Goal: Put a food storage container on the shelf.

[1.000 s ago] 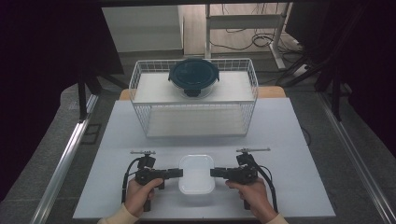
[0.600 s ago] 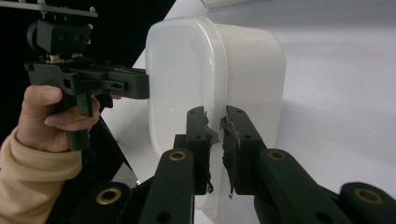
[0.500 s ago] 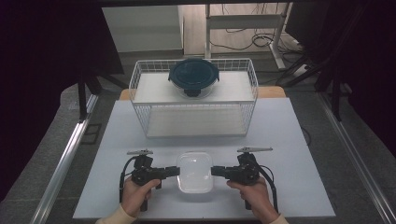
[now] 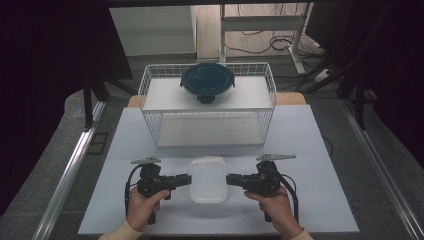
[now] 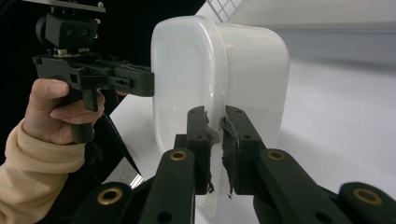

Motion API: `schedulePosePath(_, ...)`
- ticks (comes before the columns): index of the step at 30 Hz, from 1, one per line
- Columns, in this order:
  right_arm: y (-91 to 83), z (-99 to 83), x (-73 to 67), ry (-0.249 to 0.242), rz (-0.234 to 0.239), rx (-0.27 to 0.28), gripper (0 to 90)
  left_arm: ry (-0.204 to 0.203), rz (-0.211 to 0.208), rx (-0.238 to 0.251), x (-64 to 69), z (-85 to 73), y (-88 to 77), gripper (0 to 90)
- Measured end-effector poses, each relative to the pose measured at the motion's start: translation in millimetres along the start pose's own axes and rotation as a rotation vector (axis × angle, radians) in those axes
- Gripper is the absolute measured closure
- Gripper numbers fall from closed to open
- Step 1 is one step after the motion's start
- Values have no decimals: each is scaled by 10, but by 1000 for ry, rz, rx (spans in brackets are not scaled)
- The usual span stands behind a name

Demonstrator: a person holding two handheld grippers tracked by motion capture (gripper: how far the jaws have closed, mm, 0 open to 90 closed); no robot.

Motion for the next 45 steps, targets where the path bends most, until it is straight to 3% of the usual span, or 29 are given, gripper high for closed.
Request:
schedulePosePath(7, -66, 152, -56, -49, -4, 21, 809, 46, 2, 18, 69, 167, -45, 787)
schedulePosePath(30, -331, 918, -297, -179, -13, 101, 807, 185, 29, 94, 396, 989, -319, 788)
schedulePosePath(45, -467, 1375, -526, -259, -31, 126, 808, 225, 40, 146, 555, 1388, -511, 784)
Point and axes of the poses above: each handheld gripper's, and its own axes: y roughly forward along the jaws, z roughly out of its top, x roughly to its right, the point moved 8 cm from there along y, roughly forward along the jaws
